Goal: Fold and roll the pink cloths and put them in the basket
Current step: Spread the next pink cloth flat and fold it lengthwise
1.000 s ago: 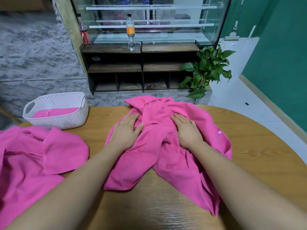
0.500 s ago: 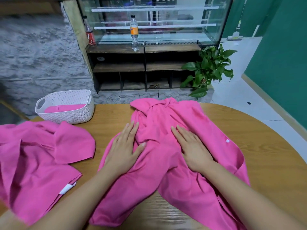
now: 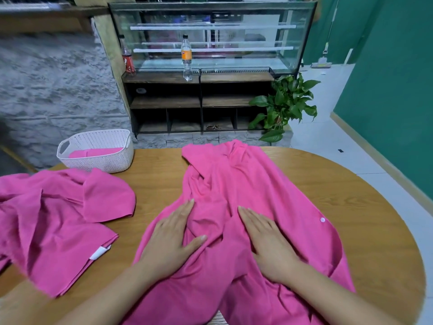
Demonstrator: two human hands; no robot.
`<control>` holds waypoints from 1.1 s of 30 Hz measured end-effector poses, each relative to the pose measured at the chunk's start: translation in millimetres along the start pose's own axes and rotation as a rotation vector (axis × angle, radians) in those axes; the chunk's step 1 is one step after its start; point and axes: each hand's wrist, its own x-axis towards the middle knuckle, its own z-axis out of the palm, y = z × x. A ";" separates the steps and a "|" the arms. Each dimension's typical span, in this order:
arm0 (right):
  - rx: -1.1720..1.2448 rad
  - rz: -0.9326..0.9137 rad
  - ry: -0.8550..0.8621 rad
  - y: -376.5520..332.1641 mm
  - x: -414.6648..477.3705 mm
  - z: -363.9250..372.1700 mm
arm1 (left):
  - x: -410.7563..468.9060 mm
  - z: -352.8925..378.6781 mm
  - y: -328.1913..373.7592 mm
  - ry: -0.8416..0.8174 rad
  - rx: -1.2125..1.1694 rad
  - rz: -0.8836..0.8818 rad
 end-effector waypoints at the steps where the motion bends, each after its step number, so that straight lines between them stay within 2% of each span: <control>1: 0.083 0.024 0.028 -0.4 1.5 -5.0 | 5.6 -1.9 -4.3 0.020 -0.068 -0.022; 4: 0.224 0.092 0.254 7.5 18.7 -27.1 | 35.7 -8.7 -19.6 0.129 -0.232 -0.102; 7: 0.241 0.147 0.446 31.3 52.4 -55.8 | 69.9 -12.7 -23.9 0.205 -0.201 -0.120; 9: 0.198 0.167 0.373 47.9 75.1 -66.5 | 86.5 -7.9 -17.8 0.166 -0.142 -0.098; 13: 0.055 0.062 0.010 59.9 104.4 -42.4 | 105.1 18.6 -9.6 0.044 -0.069 -0.083; 15: -0.007 0.051 -0.051 60.9 111.4 -25.6 | 112.1 28.5 -13.9 0.024 0.021 -0.074; 21: -0.047 0.128 -0.007 66.8 143.4 -16.3 | 151.7 28.2 -34.2 0.003 0.133 -0.114; 33: -0.047 0.319 0.035 79.4 178.8 -20.4 | 187.9 22.0 -56.4 0.034 0.171 -0.255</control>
